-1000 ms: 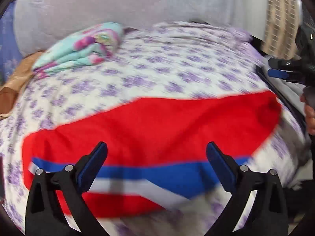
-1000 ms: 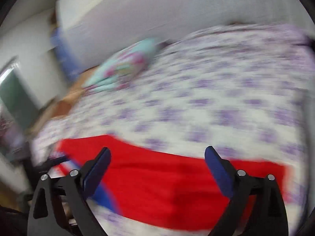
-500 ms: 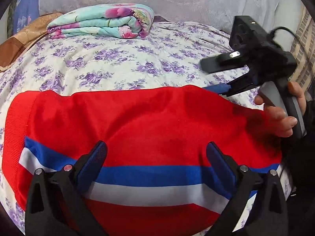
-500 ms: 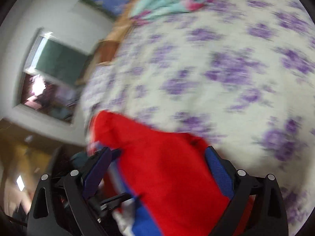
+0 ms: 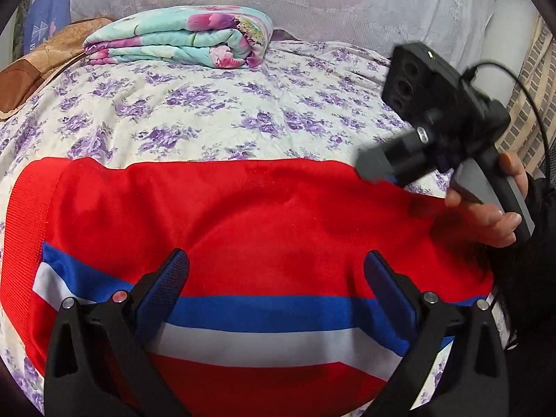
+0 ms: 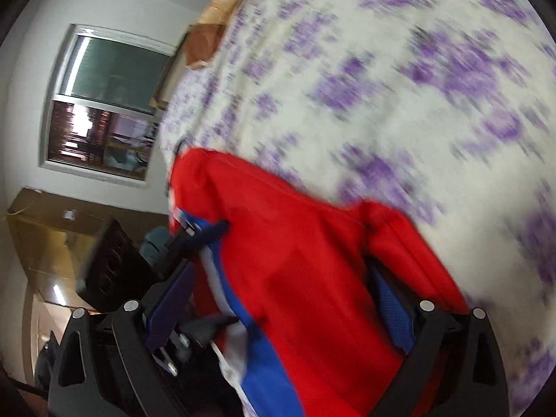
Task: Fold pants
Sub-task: 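Grasp the red garment's ribbed cuff with the right gripper and lift it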
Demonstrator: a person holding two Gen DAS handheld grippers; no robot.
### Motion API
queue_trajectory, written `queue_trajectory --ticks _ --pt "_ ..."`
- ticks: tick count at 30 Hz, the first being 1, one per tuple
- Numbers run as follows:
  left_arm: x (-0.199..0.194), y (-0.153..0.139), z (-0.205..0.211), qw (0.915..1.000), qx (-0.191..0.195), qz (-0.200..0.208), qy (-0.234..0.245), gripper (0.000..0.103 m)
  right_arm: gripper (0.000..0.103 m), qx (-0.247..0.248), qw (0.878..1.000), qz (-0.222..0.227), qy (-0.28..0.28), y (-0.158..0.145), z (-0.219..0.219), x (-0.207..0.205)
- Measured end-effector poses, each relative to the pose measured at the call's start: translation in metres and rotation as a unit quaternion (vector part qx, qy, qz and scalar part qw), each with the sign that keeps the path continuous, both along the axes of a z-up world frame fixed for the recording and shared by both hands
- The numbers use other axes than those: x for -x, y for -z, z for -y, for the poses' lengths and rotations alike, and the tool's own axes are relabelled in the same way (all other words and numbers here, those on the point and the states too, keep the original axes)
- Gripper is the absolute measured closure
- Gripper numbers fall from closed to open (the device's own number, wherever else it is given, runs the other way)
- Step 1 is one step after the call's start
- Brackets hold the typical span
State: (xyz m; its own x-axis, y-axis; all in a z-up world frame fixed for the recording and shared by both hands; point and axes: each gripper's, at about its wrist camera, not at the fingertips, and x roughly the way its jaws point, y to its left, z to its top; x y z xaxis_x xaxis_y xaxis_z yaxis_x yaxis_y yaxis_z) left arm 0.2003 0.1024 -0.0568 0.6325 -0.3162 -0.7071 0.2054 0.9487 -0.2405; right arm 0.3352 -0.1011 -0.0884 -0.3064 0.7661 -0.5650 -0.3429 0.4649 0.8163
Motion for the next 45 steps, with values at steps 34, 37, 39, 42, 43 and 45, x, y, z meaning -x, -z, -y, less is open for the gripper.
queue_trajectory --ticks 34,37,39,42,43,45 --pt "0.008 -0.002 0.007 0.9976 -0.06 -0.001 -0.035 0.005 0.023 0.145 0.804 0.247 0.521 -0.079 0.322 0.264" --pt "0.022 -0.019 -0.004 0.9976 -0.044 0.016 -0.052 0.005 0.023 0.143 0.773 0.174 0.593 -0.062 0.383 0.292" --pt "0.034 -0.035 -0.017 0.9963 -0.036 0.035 -0.07 0.005 0.023 0.107 0.771 0.119 0.616 -0.04 0.41 0.298" --pt "0.049 -0.053 -0.039 0.9928 -0.04 0.046 -0.103 0.005 0.023 0.059 0.784 0.066 0.615 -0.014 0.405 0.295" --pt "0.051 -0.055 -0.044 0.9917 -0.042 0.045 -0.112 0.005 0.022 0.059 0.783 0.063 0.616 -0.013 0.403 0.291" --pt "0.051 -0.049 -0.059 0.9858 -0.072 0.024 -0.149 0.005 0.022 0.052 0.782 0.063 0.618 -0.013 0.402 0.284"
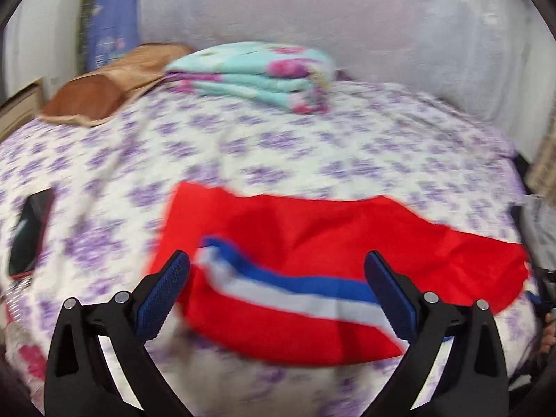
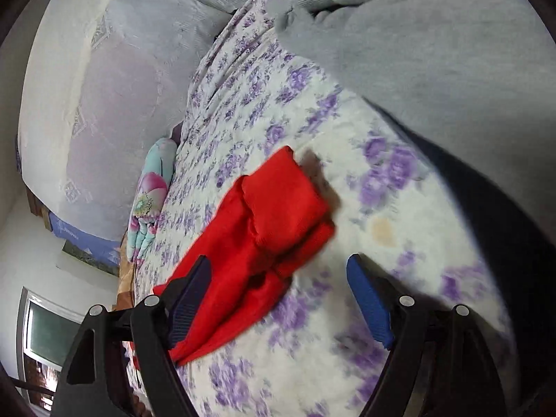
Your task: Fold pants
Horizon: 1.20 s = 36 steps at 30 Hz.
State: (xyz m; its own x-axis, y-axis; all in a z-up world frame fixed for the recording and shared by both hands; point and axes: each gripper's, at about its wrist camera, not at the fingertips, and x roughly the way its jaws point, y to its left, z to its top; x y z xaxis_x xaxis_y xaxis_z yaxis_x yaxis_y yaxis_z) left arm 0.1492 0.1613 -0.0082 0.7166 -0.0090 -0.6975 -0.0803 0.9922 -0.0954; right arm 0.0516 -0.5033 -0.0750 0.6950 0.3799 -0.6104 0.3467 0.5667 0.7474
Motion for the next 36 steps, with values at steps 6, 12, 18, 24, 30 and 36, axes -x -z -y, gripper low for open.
queue_trajectory --ticks 6,12,18,24,30,36 --pt "-0.023 0.056 -0.066 0.9897 0.038 -0.095 -0.1 0.004 0.044 0.011 1.0 -0.024 -0.012 0.018 -0.029 -0.038" --pt "-0.028 0.055 -0.056 0.9917 -0.001 -0.08 -0.101 0.004 0.082 -0.005 0.999 0.03 -0.009 0.009 -0.021 -0.016" --pt "-0.025 0.05 -0.053 0.9924 -0.006 -0.073 -0.099 0.004 0.082 0.26 0.952 0.11 -0.122 -0.096 -0.136 -0.04" --pt "-0.019 0.053 -0.053 0.9918 0.007 -0.059 -0.113 0.004 0.04 0.325 0.868 0.091 -0.365 -0.061 -0.324 -0.09" --pt "-0.016 0.054 -0.053 0.9939 0.004 -0.052 -0.098 0.004 0.035 0.293 0.856 0.113 -0.411 -0.055 -0.338 -0.072" --pt "-0.018 0.056 -0.052 0.9946 0.006 -0.044 -0.094 0.004 0.041 0.324 0.851 0.112 -0.397 -0.069 -0.323 -0.08"
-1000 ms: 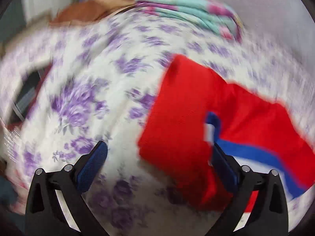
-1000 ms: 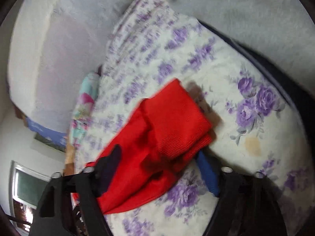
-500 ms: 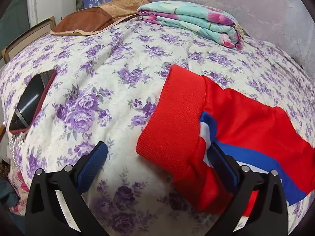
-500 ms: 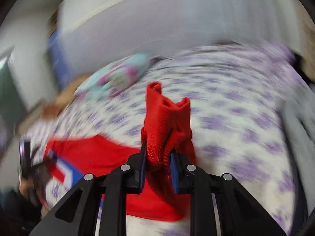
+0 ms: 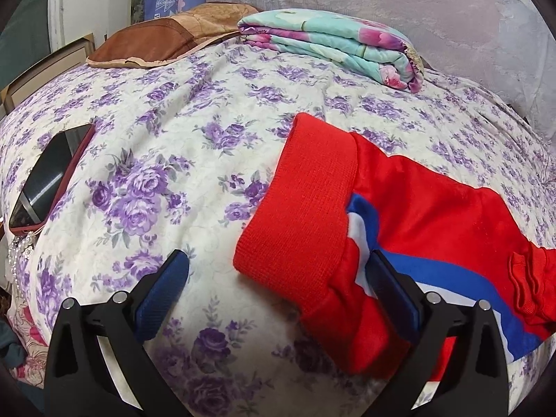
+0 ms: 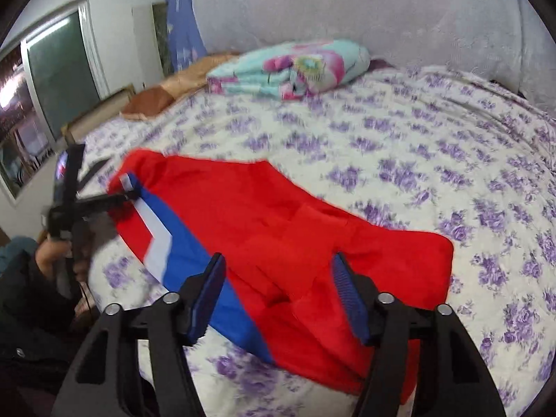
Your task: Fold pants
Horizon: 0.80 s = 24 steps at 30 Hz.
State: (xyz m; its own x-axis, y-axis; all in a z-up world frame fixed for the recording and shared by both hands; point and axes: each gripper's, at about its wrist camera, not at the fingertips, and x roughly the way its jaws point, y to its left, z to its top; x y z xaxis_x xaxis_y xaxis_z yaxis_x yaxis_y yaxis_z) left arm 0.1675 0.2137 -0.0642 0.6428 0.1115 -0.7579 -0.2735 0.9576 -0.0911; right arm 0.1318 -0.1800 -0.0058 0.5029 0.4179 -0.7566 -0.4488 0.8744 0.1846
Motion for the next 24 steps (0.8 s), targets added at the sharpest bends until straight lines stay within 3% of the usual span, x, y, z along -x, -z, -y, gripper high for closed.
queue_trajectory --ticks 2,4,5,6,8,10,13,15,17,19,20,24 --pt "0.0 0.0 -0.001 1.0 0.002 0.003 -0.001 0.004 0.047 0.021 1.0 -0.011 -0.013 0.013 -0.01 -0.01" --pt "0.0 0.0 -0.001 1.0 0.003 0.004 0.0 0.004 0.074 0.077 0.996 -0.032 -0.014 0.035 -0.026 -0.021" --pt "0.001 0.0 -0.001 1.0 0.003 0.003 0.0 0.004 0.078 0.079 0.996 -0.033 -0.009 0.04 -0.024 -0.021" --pt "0.001 0.001 -0.001 1.0 0.002 0.003 -0.001 0.004 0.09 0.065 0.997 -0.033 -0.004 0.038 -0.02 -0.022" --pt "0.001 0.001 0.0 1.0 0.003 0.004 0.0 0.004 0.095 0.033 0.999 -0.024 0.007 0.021 -0.01 -0.021" --pt "0.001 0.0 0.0 1.0 0.002 0.004 -0.001 0.004 0.096 0.009 1.0 0.004 0.013 0.001 -0.004 -0.017" --pt "0.001 0.001 0.001 1.0 0.001 0.003 -0.002 0.004 0.096 -0.028 0.999 0.025 -0.026 -0.018 -0.014 -0.011" --pt "0.001 0.001 0.001 1.0 0.001 0.003 -0.002 0.004 0.095 -0.019 0.998 0.01 -0.054 -0.007 -0.032 -0.012" --pt "0.001 0.001 0.001 1.0 0.001 0.001 -0.001 0.004 0.095 0.029 0.997 -0.038 -0.064 0.027 -0.054 -0.017" --pt "0.004 -0.001 0.0 1.0 0.006 -0.001 0.0 0.004 0.095 0.015 0.997 -0.05 -0.058 0.044 -0.053 -0.02" --pt "0.007 -0.003 -0.002 0.9999 0.014 0.001 -0.002 0.004 0.091 0.006 0.997 -0.048 -0.061 0.042 -0.052 -0.019" --pt "0.035 -0.02 -0.012 0.9976 0.068 0.014 0.006 0.004 0.055 -0.052 0.996 -0.042 -0.066 0.03 -0.038 -0.015"
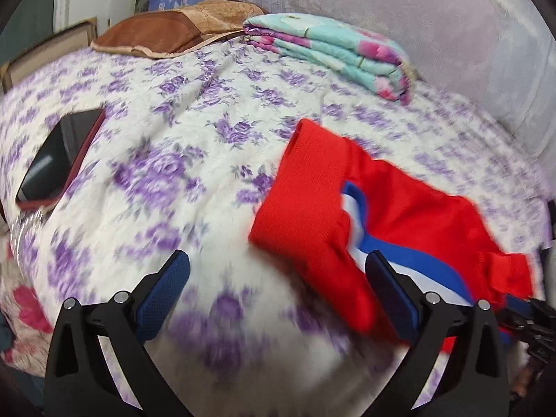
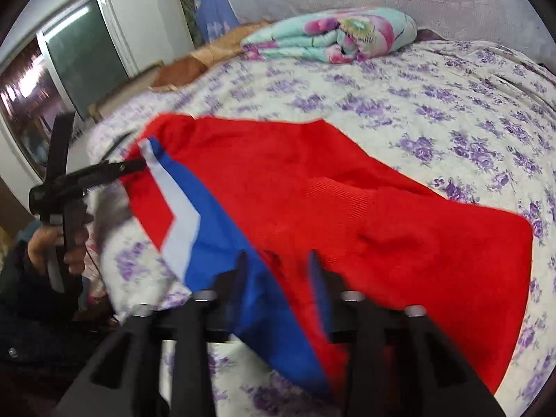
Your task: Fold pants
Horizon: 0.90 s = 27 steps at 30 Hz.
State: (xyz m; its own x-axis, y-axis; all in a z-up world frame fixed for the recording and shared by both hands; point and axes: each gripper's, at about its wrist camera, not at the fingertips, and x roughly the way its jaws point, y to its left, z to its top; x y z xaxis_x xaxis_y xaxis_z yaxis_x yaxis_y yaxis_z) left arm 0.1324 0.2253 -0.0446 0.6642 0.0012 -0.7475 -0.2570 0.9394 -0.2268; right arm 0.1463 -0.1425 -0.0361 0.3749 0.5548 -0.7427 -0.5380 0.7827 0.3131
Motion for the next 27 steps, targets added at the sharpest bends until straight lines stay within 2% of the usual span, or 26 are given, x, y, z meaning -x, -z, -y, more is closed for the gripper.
queue_trajectory --ticks 2,4,6,9,14,17,19,21,22,25,26,27 --pt "0.015 -0.007 -0.002 0.9998 0.019 0.006 0.008 0.004 0.048 -0.018 1.0 0.022 0.001 -0.006 0.006 0.008" --pt "0.024 -0.005 0.0 0.9995 0.029 -0.009 0.01 0.004 0.042 -0.045 0.997 0.056 0.007 -0.012 0.016 0.018" --pt "0.023 0.003 -0.001 0.9984 0.052 -0.021 0.005 0.004 0.03 -0.06 0.994 0.083 0.026 -0.017 0.026 0.024" --pt "0.015 0.007 -0.002 0.9973 0.07 -0.013 -0.019 0.005 0.029 -0.049 0.99 0.108 0.079 -0.017 0.041 0.023" --pt "-0.012 0.01 0.009 0.9916 0.129 -0.011 -0.009 0.005 0.026 -0.045 0.985 0.109 0.124 -0.012 0.071 0.019" --pt "-0.028 0.016 0.022 0.9922 0.124 -0.017 -0.002 0.005 0.023 -0.059 0.982 0.096 0.152 -0.001 0.093 0.016" --pt "-0.041 0.021 0.027 0.9946 0.101 -0.021 0.004 0.005 0.023 -0.078 0.981 0.075 0.162 0.006 0.104 0.011" --pt "-0.052 0.022 0.024 0.9952 0.097 -0.008 -0.001 0.005 0.023 -0.087 0.98 0.069 0.165 0.009 0.107 0.009" --pt "-0.055 0.022 0.02 0.9938 0.111 -0.002 -0.006 0.005 0.023 -0.087 0.98 0.07 0.164 0.009 0.107 0.009" --pt "-0.057 0.021 0.005 0.9822 0.187 0.019 -0.008 0.006 0.023 -0.086 0.981 0.075 0.159 0.01 0.106 0.01" --pt "-0.054 0.02 0.003 0.9797 0.199 0.026 -0.005 0.02 0.023 -0.09 0.98 0.074 0.159 0.011 0.107 0.01" --pt "-0.052 0.02 0.0 0.9777 0.207 0.031 -0.006 0.039 0.023 -0.096 0.98 0.072 0.161 0.011 0.109 0.01"
